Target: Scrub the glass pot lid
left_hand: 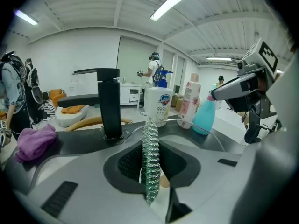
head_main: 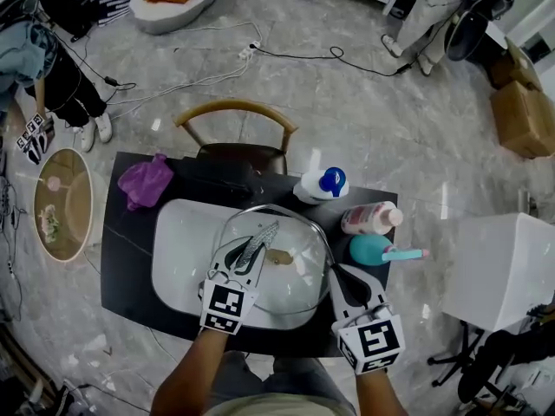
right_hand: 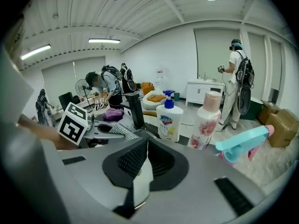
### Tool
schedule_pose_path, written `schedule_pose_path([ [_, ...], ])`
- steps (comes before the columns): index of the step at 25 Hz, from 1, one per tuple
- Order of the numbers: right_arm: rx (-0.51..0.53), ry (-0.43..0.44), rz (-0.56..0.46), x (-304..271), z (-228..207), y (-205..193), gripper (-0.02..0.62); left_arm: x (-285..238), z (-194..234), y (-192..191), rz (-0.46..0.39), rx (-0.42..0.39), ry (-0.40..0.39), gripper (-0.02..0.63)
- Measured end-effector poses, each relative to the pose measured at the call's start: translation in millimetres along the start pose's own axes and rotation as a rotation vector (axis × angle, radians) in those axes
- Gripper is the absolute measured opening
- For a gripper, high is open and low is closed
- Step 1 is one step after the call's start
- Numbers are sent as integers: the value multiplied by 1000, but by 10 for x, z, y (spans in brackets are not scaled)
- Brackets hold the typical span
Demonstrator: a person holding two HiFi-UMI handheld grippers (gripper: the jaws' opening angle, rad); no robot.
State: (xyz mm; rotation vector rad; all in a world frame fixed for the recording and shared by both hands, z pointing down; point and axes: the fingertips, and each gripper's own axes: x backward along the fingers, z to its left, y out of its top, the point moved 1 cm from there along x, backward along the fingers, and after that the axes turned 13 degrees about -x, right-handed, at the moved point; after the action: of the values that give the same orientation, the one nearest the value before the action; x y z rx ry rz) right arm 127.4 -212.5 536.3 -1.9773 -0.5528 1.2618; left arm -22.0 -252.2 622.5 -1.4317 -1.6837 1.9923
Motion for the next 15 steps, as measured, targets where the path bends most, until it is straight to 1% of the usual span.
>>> schedule_pose_path([
  [7,8,19,25,-122,79,-35,25,87,358,-223,26,33,72,92],
  [12,9,27,38,-182,115,-54,26,152,522,-337,46,37,109,92],
  [15,21,31,28,-220,108,-50,26,183,607,-398,55,39,129,92],
])
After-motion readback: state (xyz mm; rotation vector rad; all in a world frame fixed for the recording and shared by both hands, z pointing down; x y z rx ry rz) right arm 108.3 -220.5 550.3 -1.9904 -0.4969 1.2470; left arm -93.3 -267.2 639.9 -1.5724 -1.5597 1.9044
